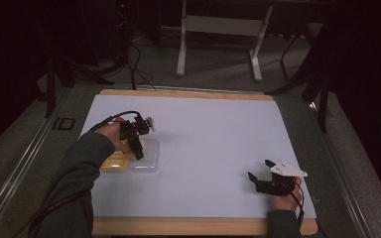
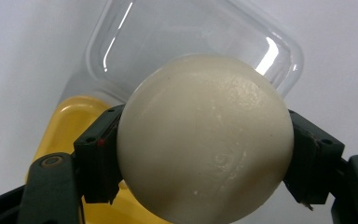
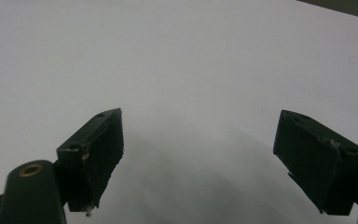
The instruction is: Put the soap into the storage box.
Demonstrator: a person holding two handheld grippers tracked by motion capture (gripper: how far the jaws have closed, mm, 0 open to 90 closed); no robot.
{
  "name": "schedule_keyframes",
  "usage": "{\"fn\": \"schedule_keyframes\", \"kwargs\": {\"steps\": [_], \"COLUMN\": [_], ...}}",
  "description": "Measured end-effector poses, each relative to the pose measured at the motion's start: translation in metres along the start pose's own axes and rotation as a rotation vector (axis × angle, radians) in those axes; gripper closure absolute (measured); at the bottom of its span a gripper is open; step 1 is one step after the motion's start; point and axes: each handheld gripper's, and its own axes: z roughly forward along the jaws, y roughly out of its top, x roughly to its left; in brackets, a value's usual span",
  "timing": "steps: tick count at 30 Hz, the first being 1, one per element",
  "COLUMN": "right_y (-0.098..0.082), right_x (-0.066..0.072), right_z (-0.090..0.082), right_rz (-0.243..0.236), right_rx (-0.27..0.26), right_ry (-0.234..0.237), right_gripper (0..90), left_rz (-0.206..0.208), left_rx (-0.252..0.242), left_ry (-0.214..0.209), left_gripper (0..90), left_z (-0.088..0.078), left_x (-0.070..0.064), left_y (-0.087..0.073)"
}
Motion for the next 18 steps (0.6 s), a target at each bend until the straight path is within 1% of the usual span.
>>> {"fn": "schedule_keyframes", "kwargs": {"steps": [2, 5, 7, 10, 11, 15, 16, 18], "right_y": [0.0000, 0.0000, 0.0000, 0.0000, 0.0000, 0.0000, 0.0000, 0.0001], "right_x": [0.0001, 0.0001, 0.0003, 0.0002, 0.0002, 0.0003, 0.0004, 0.0005], "right_z": [0.0000, 0.0000, 0.0000, 0.0000, 0.0000, 0.0000, 0.0000, 0.0000], "right_rz": [0.000, -0.001, -0.001, -0.001, -0.001, 0.000, -0.001, -0.001], "right_rx": [0.000, 0.000, 0.000, 0.000, 0.000, 0.001, 0.001, 0.001], "right_ry": [-0.001, -0.001, -0.001, -0.001, -0.001, -0.001, -0.002, -0.003], "right_gripper": [15.7, 15.7, 15.7, 15.7, 15.7, 15.7, 15.7, 15.7], "left_rz": [-0.013, -0.016, -0.033, -0.044, -0.049, -0.077, -0.086, -0.086], "left_rx": [-0.002, 0.000, -0.008, -0.001, 0.000, 0.014, 0.016, 0.016], "left_ry": [0.000, 0.000, -0.001, 0.004, -0.002, 0.016, 0.014, 0.014], "left_gripper": [26.1, 26.1, 26.1, 26.1, 26.1, 26.1, 26.1, 26.1], "left_z": [0.0000, 0.0000, 0.0003, 0.0006, 0.0009, 0.0027, 0.0032, 0.0032], "left_x": [0.0012, 0.0018, 0.0038, 0.0061, 0.0070, 0.0092, 0.0099, 0.0099], "left_y": [-0.0014, -0.0026, -0.0048, -0.0066, -0.0072, -0.0079, -0.0082, -0.0082]}}
